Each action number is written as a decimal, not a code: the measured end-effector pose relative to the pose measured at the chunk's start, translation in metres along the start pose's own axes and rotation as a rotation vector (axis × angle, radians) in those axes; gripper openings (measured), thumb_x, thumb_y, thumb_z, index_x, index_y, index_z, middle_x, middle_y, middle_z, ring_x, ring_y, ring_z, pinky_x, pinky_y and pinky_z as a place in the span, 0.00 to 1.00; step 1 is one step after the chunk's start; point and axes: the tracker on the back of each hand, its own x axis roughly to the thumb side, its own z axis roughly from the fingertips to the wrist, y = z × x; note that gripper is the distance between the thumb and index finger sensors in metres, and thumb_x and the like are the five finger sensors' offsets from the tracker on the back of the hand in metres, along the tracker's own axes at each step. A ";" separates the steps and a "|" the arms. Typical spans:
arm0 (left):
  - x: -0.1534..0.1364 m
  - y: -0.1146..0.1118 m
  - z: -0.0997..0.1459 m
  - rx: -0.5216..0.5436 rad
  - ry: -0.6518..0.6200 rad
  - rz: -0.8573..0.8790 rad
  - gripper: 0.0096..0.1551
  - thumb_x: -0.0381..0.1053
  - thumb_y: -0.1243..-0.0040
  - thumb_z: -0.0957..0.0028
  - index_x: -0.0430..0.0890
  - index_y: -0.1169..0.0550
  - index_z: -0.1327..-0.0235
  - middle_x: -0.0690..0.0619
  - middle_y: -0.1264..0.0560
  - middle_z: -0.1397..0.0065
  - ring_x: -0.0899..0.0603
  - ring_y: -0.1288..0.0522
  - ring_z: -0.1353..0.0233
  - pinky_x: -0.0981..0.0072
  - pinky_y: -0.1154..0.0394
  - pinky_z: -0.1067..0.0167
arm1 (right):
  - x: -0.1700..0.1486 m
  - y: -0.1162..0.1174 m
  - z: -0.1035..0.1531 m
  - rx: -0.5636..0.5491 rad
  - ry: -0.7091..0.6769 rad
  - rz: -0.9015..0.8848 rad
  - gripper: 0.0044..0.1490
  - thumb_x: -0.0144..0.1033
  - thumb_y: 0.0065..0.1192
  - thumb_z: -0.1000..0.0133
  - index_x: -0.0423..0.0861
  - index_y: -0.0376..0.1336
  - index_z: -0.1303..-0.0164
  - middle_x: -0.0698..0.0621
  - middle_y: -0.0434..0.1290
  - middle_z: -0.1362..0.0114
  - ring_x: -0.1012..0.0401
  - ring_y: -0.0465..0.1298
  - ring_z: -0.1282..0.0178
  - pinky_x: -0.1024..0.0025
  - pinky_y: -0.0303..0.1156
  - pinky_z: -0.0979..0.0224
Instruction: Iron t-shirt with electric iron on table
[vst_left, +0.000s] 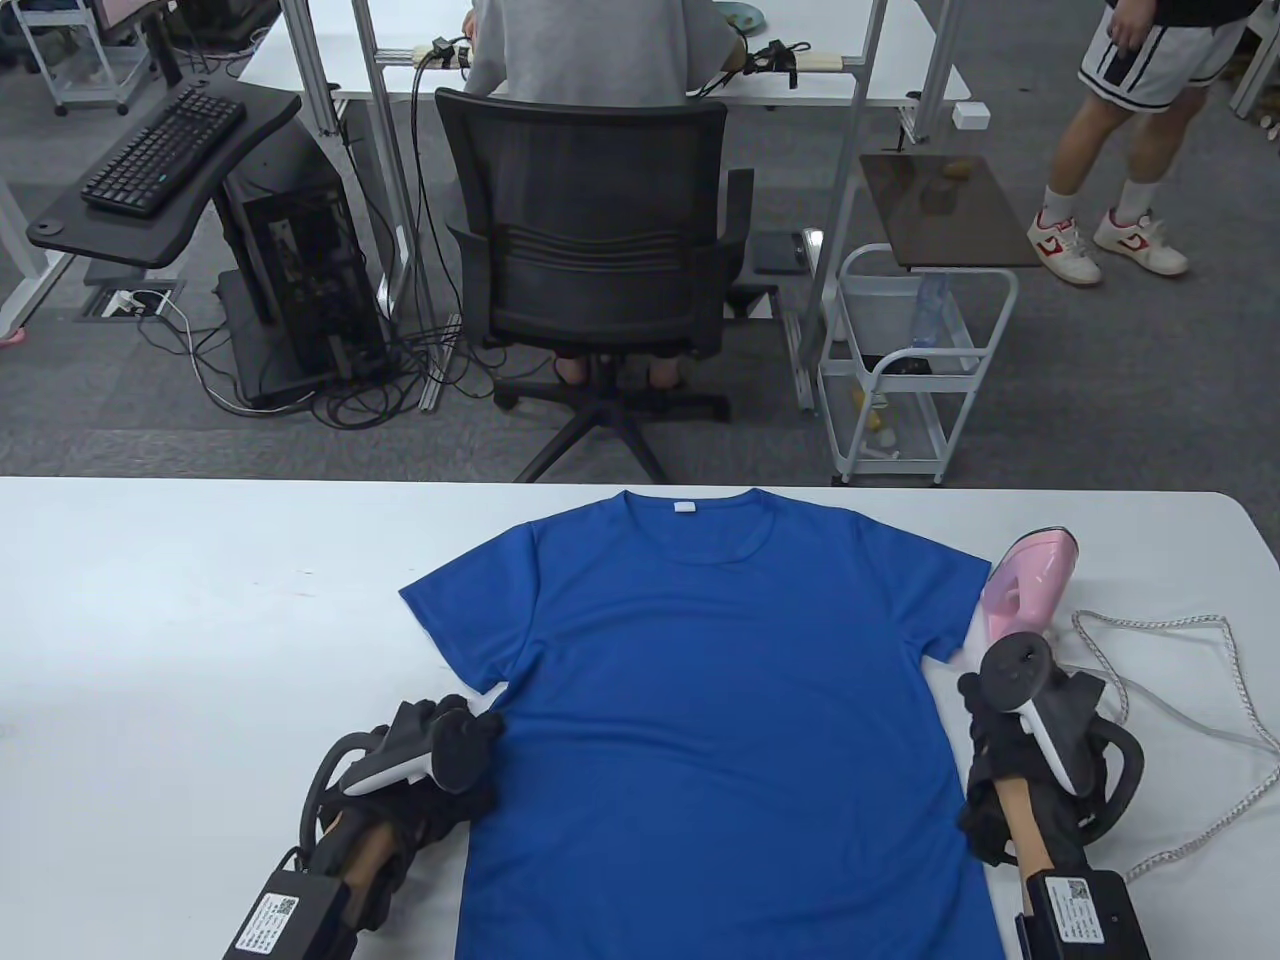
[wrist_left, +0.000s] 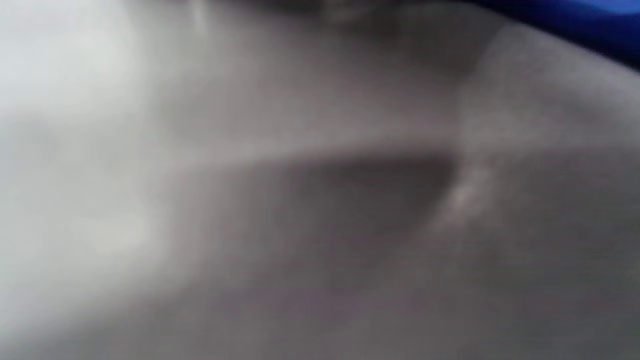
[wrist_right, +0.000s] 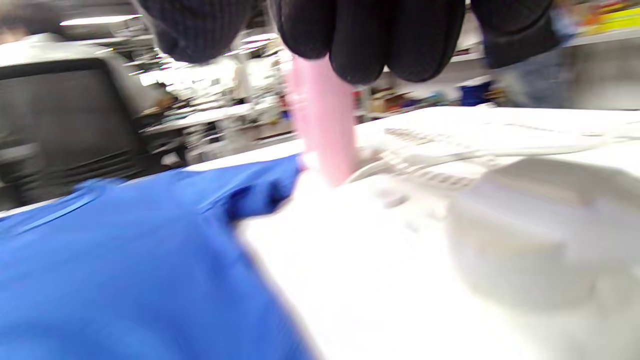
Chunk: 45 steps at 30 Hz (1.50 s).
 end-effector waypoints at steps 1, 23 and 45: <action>-0.001 0.000 0.000 -0.004 0.003 0.013 0.47 0.68 0.59 0.51 0.63 0.59 0.21 0.47 0.63 0.15 0.33 0.60 0.16 0.30 0.52 0.27 | -0.003 0.001 -0.006 -0.009 0.035 -0.016 0.47 0.55 0.59 0.46 0.41 0.54 0.22 0.37 0.64 0.25 0.39 0.70 0.29 0.36 0.65 0.29; -0.004 -0.001 0.000 0.025 -0.005 0.033 0.44 0.69 0.57 0.51 0.67 0.56 0.22 0.49 0.62 0.15 0.35 0.61 0.16 0.32 0.55 0.25 | 0.012 0.037 -0.077 0.025 0.313 -0.306 0.40 0.52 0.58 0.45 0.41 0.56 0.28 0.40 0.65 0.27 0.40 0.72 0.30 0.38 0.68 0.31; -0.004 -0.002 -0.001 0.020 -0.021 0.088 0.50 0.67 0.54 0.50 0.65 0.67 0.26 0.46 0.62 0.15 0.33 0.62 0.17 0.31 0.56 0.26 | 0.037 -0.019 -0.053 -0.124 -0.100 -0.410 0.41 0.49 0.59 0.49 0.38 0.59 0.31 0.40 0.68 0.32 0.44 0.75 0.34 0.41 0.72 0.31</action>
